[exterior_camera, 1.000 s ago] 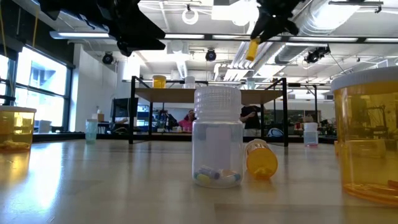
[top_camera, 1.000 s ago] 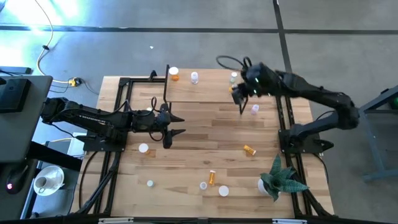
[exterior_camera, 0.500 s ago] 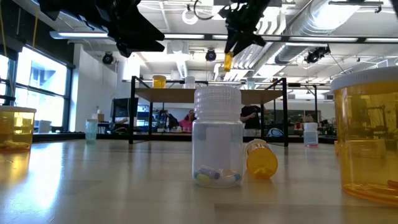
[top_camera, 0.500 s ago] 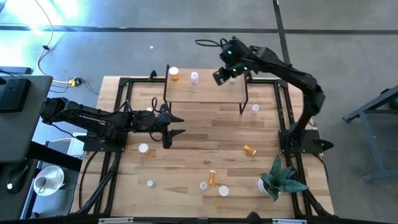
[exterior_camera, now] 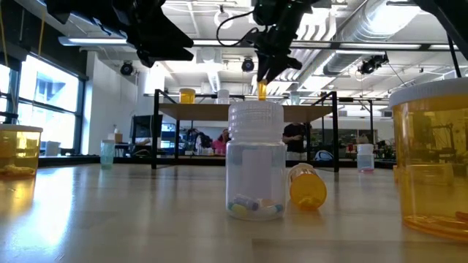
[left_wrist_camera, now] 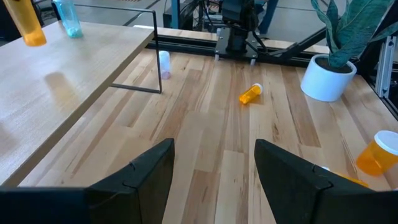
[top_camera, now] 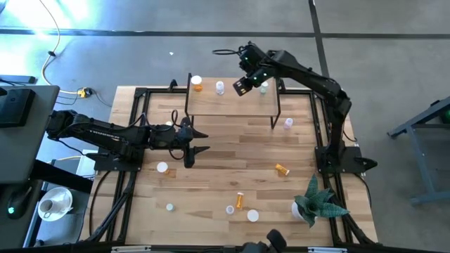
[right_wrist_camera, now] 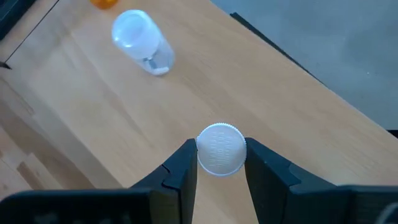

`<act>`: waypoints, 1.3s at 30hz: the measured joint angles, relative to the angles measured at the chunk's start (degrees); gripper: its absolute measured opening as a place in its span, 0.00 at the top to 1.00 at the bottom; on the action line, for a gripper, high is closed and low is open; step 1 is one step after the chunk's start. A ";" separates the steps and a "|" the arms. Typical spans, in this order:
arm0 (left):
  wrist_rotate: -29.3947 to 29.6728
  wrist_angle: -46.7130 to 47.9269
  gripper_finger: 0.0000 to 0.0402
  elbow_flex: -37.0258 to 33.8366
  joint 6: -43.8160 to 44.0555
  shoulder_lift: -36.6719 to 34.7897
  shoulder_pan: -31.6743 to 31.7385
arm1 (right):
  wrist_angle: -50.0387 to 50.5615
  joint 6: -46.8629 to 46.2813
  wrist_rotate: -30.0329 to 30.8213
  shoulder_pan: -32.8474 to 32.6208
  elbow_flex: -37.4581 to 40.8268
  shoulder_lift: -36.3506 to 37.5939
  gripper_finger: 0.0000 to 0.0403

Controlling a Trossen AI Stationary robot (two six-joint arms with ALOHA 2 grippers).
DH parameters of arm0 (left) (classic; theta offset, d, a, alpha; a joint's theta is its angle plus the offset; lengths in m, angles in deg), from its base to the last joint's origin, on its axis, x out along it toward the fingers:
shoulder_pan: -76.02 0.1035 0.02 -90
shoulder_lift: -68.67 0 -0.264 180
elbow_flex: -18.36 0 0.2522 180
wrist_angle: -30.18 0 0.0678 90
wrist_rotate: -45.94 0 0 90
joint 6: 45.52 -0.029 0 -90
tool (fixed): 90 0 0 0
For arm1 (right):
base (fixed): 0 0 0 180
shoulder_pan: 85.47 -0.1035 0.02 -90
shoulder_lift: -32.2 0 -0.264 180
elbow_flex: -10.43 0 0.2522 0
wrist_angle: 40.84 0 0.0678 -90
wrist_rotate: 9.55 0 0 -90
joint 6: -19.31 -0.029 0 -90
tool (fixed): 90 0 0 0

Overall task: Pick and place medicine bottles onto shelf by color
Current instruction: Put the top right orange pill bottle on the shelf

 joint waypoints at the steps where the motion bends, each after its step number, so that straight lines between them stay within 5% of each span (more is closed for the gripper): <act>1: 0.00 0.00 0.47 0.00 0.00 0.00 0.00 | -0.02 0.00 0.08 0.07 0.00 0.00 0.74; 39: 0.00 -0.02 0.47 0.00 -1.51 -0.02 0.11 | -1.09 4.86 -0.93 1.16 1.22 -3.30 0.73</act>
